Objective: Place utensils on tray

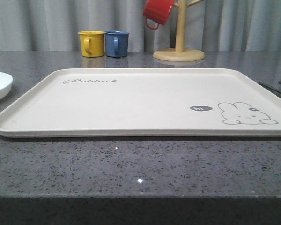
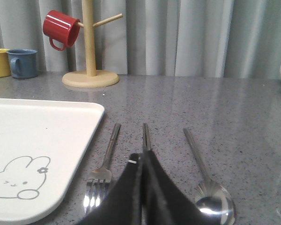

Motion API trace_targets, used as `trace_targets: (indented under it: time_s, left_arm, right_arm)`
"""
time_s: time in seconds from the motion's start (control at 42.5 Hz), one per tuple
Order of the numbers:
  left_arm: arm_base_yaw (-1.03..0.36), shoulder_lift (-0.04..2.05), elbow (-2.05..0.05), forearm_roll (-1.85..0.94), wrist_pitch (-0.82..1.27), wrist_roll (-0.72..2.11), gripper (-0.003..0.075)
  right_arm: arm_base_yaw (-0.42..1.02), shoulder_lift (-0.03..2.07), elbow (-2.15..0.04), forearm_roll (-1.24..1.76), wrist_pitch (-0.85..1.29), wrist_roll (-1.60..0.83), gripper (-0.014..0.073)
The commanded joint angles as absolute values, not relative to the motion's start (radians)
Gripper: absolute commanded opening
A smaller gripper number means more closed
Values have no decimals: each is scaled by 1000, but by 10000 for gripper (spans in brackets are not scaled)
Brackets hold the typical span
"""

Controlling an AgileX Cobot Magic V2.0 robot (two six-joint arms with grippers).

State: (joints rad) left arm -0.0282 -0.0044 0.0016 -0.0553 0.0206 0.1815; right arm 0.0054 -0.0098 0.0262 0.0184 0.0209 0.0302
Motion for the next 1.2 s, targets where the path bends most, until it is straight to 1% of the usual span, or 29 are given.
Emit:
trace_targets:
  time_s: [0.0,0.518,0.636,0.73,0.824,0.918,1.013,1.177]
  left_arm:
    - [-27,-23,22,-65,-59,173,-20]
    - [-27,-23,22,-65,-59,173,-20]
    - [-27,-23,20,-65,-122,173,-20]
    - [-27,-23,-8,-65,-167,173,-20]
    - [-27,-21,-89,-65,-133,173,-20]
    - [-27,-7,-213,-65,-62,173,-20]
    - [-27,38,-348,-65,51,173,-20]
    - [-27,189,-592,-68,270,173,-20]
  right_arm:
    - [0,-27,28,19,-63,28,-67]
    - [0,-27,28,19,-77,28,-67]
    - [0,-27,25,36,-95,28,-67]
    - [0,-27,-13,72,-64,28,-67]
    - [0,-27,-98,71,-6,28,-67]
    - [0,-14,-207,65,58,28,-67]
    - [0,25,-331,65,132,27,-67]
    - [0,172,-520,57,273,27,-67]
